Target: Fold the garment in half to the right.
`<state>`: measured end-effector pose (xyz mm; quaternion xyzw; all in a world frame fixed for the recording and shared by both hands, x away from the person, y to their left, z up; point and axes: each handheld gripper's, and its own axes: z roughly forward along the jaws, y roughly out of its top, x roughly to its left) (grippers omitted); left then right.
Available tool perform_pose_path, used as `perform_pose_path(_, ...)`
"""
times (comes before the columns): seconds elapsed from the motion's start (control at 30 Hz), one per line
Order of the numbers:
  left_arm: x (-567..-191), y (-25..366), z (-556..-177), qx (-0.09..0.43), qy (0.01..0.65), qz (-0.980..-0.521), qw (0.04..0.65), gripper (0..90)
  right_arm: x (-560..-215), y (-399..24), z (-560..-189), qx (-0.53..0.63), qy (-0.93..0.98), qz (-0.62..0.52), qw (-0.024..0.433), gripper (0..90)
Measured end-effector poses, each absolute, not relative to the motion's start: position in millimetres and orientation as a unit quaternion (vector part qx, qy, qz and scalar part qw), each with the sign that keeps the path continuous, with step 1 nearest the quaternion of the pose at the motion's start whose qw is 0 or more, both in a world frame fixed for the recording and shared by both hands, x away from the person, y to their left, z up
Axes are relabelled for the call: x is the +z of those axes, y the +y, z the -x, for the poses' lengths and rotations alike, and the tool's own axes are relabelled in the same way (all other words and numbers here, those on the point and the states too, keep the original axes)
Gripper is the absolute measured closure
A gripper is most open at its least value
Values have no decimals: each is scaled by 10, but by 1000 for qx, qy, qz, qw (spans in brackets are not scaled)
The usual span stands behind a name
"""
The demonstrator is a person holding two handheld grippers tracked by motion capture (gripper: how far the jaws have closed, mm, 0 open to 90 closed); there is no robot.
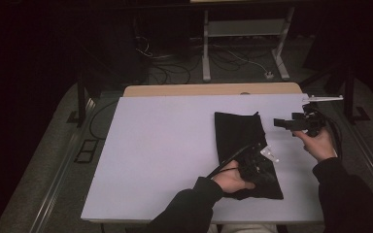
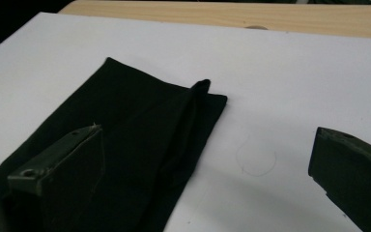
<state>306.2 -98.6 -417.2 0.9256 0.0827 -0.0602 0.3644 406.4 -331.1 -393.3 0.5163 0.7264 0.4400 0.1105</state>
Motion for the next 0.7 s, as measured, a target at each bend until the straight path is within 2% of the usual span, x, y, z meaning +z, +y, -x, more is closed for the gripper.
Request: perform_pose_path(0.7,-4201,-1132,-3072,-62,78,-939,330,835,-3932,-3431,-3663,460,715,-509,132,0)
